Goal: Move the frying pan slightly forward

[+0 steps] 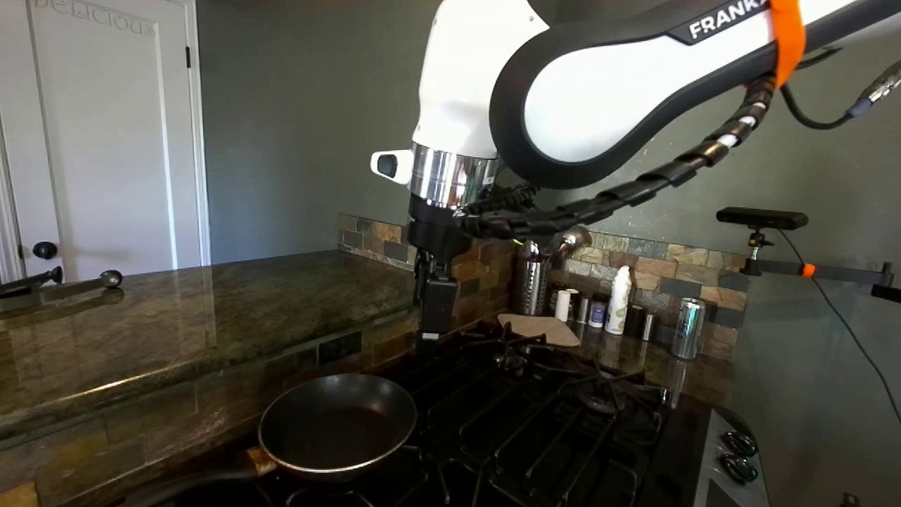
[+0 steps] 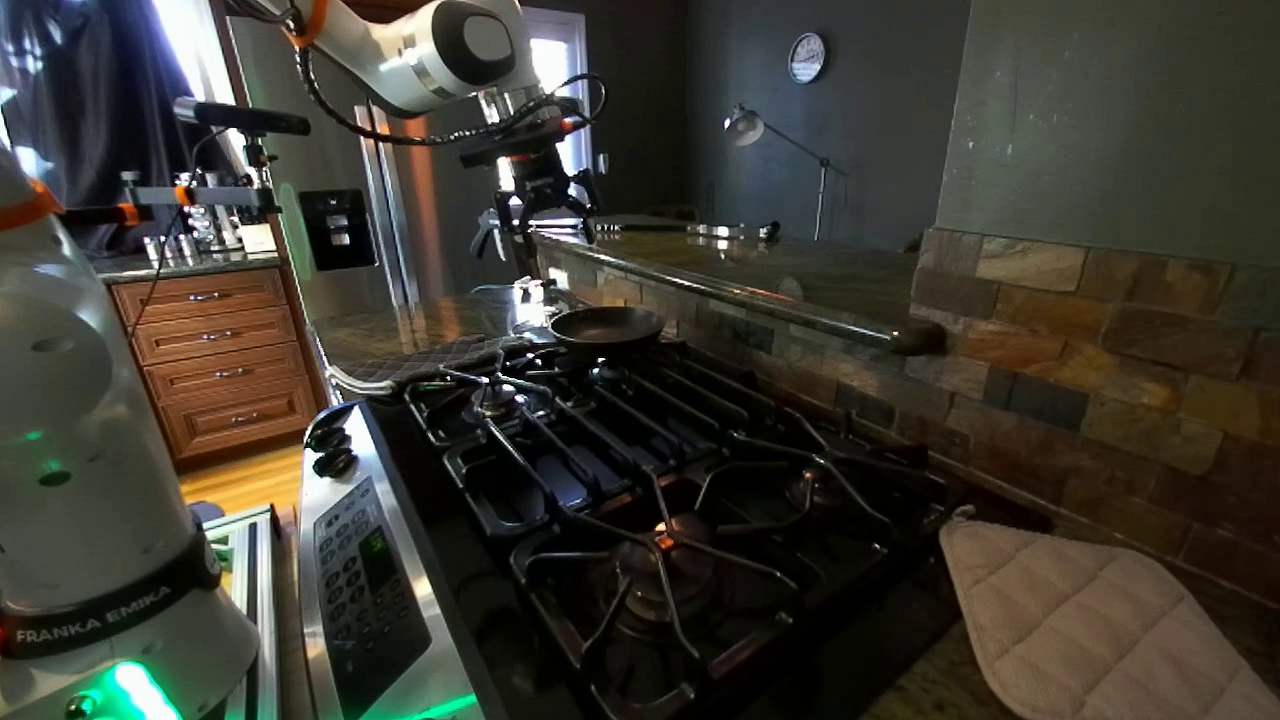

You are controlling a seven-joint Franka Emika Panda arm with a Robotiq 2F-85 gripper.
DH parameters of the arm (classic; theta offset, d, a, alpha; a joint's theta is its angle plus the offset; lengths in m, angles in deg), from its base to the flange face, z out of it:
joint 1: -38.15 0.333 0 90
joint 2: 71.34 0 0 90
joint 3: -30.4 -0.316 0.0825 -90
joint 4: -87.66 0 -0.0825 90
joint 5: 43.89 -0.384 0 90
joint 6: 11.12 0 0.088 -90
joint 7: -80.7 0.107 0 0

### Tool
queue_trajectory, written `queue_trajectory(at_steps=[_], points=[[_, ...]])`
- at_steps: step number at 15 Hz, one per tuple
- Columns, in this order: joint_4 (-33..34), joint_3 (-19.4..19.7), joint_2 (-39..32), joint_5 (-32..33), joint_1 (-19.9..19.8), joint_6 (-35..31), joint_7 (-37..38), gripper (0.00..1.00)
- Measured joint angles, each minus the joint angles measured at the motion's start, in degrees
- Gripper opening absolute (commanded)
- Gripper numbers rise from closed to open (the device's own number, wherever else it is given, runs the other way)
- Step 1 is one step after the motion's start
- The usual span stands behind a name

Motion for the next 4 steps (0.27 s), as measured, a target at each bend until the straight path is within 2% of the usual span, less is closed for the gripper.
queue_trajectory(at_steps=[4], points=[[-2.1, 0.5, 1.3, 0.0, 0.0, -4.2, 0.8, 1.00]])
